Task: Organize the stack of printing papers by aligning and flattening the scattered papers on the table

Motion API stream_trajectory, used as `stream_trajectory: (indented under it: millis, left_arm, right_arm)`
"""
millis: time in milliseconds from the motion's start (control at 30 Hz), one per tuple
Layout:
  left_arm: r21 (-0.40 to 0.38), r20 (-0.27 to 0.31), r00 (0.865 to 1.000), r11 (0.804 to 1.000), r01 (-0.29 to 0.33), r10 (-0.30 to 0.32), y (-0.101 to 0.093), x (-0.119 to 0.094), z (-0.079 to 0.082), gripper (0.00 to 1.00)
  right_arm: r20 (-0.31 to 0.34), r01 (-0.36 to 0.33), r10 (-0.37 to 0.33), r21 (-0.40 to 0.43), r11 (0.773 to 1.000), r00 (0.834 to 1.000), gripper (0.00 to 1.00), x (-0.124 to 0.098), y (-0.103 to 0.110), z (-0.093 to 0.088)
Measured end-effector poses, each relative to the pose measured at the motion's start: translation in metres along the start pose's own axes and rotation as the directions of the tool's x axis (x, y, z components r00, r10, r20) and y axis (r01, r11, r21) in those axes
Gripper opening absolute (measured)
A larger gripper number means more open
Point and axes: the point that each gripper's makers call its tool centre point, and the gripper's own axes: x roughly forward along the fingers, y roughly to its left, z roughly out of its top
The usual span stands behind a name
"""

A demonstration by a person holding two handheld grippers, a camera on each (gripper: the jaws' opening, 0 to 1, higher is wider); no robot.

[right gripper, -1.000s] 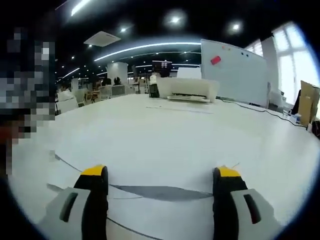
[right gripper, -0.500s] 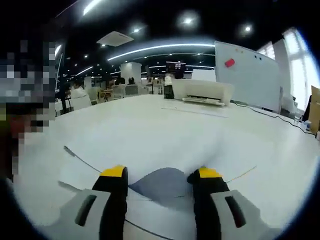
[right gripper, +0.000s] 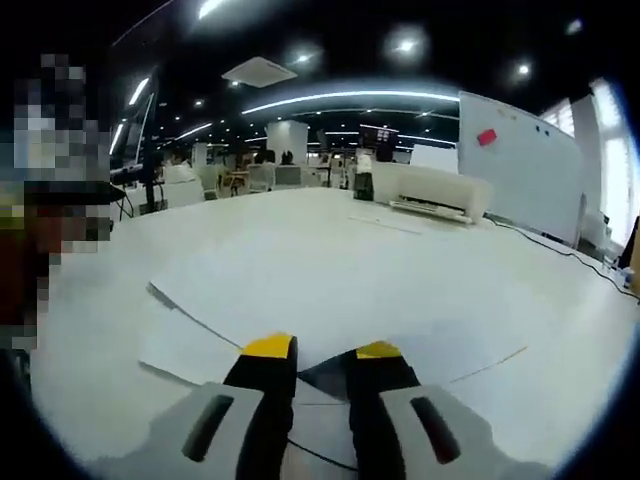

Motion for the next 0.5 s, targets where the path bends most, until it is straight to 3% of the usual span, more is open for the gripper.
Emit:
stream_trajectory:
  millis: [500]
  left_arm:
    - [0.027, 0.014, 1.0, 1.0, 0.004, -0.005, -0.008, 0.0, 0.013, 0.92]
  right_arm:
    - [-0.009, -0.018, 0.017, -0.019, 1.0, 1.0, 0.02, -0.003, 0.003, 0.0]
